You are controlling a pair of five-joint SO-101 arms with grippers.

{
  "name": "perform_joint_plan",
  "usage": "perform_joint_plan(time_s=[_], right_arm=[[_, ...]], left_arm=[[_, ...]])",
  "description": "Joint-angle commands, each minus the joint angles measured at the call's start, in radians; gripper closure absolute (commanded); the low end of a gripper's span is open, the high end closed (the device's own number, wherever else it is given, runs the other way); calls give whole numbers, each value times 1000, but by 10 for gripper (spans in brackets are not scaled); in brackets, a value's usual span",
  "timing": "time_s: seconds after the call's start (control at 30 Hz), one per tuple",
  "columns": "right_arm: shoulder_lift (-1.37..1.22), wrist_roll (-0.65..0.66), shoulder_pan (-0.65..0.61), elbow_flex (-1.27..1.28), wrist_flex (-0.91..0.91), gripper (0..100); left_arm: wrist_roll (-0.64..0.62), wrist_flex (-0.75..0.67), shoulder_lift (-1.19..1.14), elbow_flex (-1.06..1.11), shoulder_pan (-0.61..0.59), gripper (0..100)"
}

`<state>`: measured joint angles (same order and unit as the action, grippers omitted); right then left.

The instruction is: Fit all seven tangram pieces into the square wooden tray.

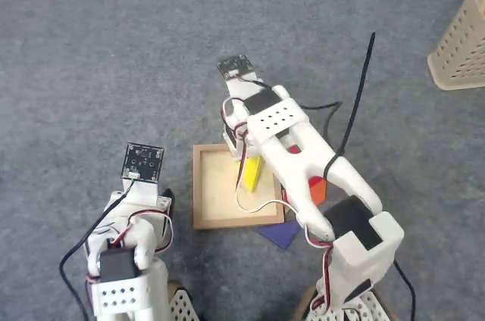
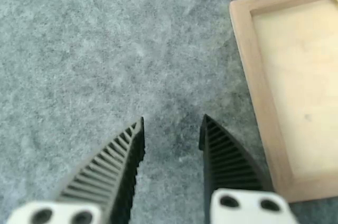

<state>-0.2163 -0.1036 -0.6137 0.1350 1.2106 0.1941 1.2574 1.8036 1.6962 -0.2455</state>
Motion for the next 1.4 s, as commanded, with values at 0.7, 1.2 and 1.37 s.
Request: perform_joint_plan(time_s=[0.7, 1.2, 1.37], right_arm=[[71, 137, -180, 192, -180, 991], [492, 226, -96, 591, -447, 991], [450, 302, -108, 621, -469, 991]], left_arm=[[5, 5, 6, -10, 2, 832], [5, 5, 6, -10, 2, 832], [5, 5, 6, -10, 2, 832]])
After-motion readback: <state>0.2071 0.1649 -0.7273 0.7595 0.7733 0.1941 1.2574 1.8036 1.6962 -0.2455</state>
